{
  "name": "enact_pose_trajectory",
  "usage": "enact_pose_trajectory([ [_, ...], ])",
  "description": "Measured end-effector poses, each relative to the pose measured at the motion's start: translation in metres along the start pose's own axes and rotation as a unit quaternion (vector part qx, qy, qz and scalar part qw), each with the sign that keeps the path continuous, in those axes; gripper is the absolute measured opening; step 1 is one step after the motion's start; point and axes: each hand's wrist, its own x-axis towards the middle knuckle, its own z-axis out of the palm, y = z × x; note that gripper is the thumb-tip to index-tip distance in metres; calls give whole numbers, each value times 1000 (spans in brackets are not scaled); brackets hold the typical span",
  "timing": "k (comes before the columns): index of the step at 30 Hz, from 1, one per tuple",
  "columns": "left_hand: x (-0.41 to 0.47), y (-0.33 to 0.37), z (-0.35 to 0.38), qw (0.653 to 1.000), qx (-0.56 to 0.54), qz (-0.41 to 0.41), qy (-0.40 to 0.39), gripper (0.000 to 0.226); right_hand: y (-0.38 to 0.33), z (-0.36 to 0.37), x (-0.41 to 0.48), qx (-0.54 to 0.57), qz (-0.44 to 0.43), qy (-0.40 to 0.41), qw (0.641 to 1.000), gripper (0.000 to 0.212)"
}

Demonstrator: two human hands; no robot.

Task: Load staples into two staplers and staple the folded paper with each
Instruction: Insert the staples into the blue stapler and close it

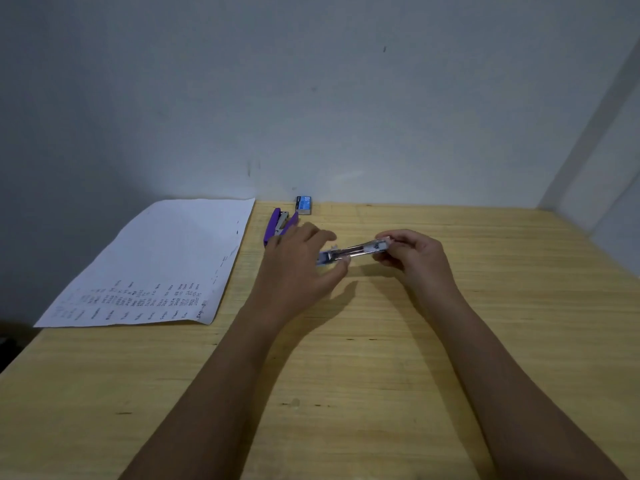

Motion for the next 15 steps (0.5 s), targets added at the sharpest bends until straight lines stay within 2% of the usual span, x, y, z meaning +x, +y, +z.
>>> enact_pose_trajectory([
  [2, 1, -7, -2, 997, -28, 10, 68, 42, -1, -4, 3, 41, 22, 44, 998, 20],
  [4, 2, -13, -6, 989, -117, -9, 95, 38, -1, -8, 6, 88, 44, 74, 992, 18],
  [10, 5, -16, -13, 950, -291, -56, 95, 28, -5, -11, 4, 151, 74, 123, 978, 16],
  [15, 2, -15, -12, 942, -319, -78, 72, 22, -1, -11, 2, 107, 13, 149, 983, 18],
])
